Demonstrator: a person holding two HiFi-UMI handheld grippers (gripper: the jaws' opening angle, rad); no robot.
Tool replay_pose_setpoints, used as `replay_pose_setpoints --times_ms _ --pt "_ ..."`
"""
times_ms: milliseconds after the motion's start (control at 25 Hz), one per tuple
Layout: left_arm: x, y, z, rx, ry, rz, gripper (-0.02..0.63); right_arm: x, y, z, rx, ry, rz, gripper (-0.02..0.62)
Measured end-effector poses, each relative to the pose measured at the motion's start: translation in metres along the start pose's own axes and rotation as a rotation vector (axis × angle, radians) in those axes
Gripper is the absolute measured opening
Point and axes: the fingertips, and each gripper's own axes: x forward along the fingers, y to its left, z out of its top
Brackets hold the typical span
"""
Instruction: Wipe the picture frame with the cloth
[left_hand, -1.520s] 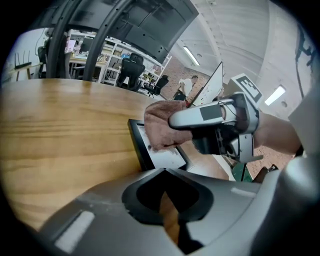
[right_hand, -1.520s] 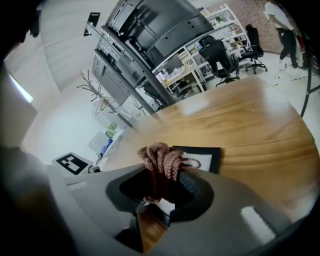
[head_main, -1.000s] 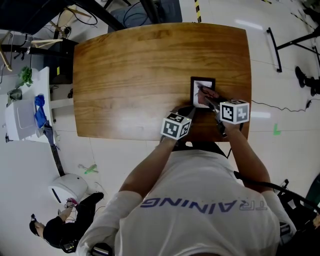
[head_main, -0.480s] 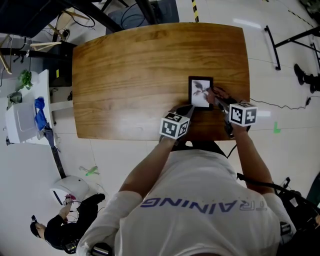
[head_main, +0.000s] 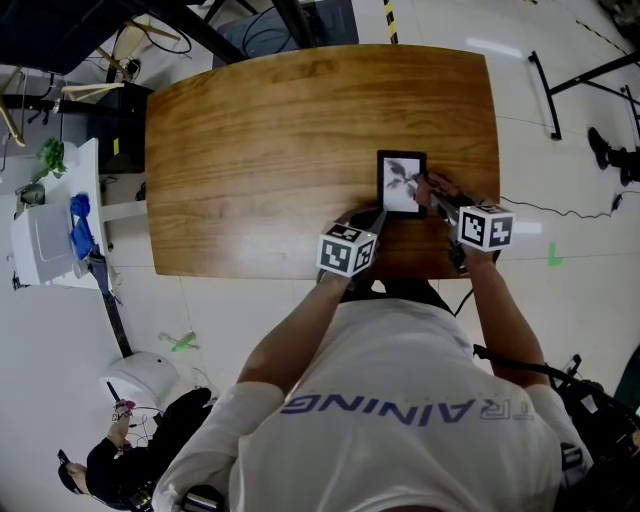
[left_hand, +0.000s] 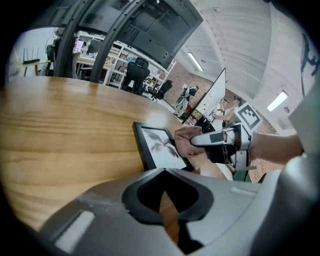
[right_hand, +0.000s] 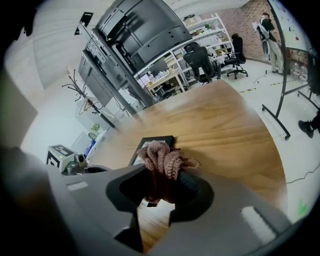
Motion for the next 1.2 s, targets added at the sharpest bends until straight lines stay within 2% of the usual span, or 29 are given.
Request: replay_pose_setpoints --times_ms 240,400,560,800,1080,1200 --pt "-0.004 0.002 -0.006 0.012 0.021 -0.003 0.005 -0.002 0.007 0.004 0.001 -0.019 0.019 0.115" --pt "-0.004 0.001 -0.012 0.006 0.033 -0.012 0.005 0.003 0.047 0.012 -0.01 -0.034 0.133 0.115" --pt "0.0 0.0 -0.015 0.004 0.041 -0.022 0.005 0.028 0.085 -0.003 -0.045 0.045 0.228 0.115" --pt "-0.006 0.0 -0.02 -0.009 0.052 -0.016 0.005 0.046 0.093 -0.02 -0.048 0.119 0.213 0.115" --pt "-0.007 -0.004 -0.021 -0.012 0.055 -0.033 0.005 0.042 0.081 -0.024 -0.017 0.119 0.199 0.117" --pt "-0.023 -0.002 -0.011 0.001 0.015 -0.038 0.005 0.043 0.079 -0.028 0.01 0.12 0.206 0.117"
